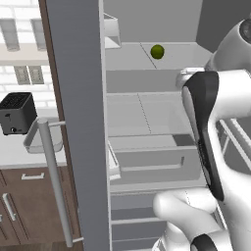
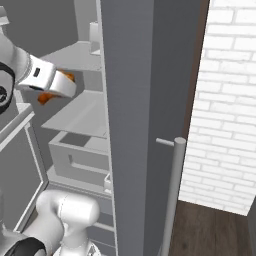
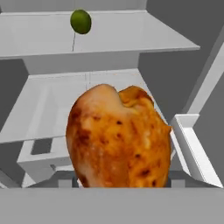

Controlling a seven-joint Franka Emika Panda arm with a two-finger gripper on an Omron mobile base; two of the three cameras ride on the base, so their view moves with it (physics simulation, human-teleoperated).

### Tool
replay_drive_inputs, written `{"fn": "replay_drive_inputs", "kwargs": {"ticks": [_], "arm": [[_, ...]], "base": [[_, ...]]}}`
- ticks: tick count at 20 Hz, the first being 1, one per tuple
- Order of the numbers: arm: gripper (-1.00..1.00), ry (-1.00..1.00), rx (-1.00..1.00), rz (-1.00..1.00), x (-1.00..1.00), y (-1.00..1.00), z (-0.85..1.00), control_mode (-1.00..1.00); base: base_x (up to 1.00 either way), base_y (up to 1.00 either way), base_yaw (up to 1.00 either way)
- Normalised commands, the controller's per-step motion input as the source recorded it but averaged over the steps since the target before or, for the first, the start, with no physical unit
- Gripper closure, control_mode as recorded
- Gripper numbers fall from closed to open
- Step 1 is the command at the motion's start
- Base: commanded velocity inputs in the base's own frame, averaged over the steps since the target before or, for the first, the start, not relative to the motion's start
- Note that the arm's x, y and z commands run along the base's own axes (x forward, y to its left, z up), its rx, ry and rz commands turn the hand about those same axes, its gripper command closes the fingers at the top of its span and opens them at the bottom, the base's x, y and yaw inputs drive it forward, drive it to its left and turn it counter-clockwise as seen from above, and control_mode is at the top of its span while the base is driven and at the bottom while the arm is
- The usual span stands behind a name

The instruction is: Place one lime and one chicken drumstick in each tupperware on the nearby counter, to pack two identical lunches.

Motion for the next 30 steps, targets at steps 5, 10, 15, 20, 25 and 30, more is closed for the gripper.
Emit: {"fn": "replay_drive_inputs", "kwargs": {"ticks": [5, 10, 15, 20, 25, 30], "arm": [[1.0, 0.27, 0.12, 0.04, -0.8, 0.01, -0.39, -1.0], [1.0, 0.19, 0.08, 0.04, -0.53, 0.02, -0.54, -1.0], [1.0, 0.01, 0.0, 0.01, -0.1, 0.02, -0.1, 1.0], [1.0, 0.0, 0.0, 0.0, 0.0, 0.0, 0.0, 1.0], [1.0, 0.0, 0.0, 0.0, 0.0, 0.0, 0.0, 1.0], [1.0, 0.0, 0.0, 0.0, 0.0, 0.0, 0.0, 1.0]], "base": [[0.0, 0.0, 0.0], [0.0, 0.0, 0.0], [-0.73, 0.05, 0.06], [-0.71, 0.0, 0.55], [-0.36, 0.0, 1.0], [-0.09, 0.02, 0.98]]}}
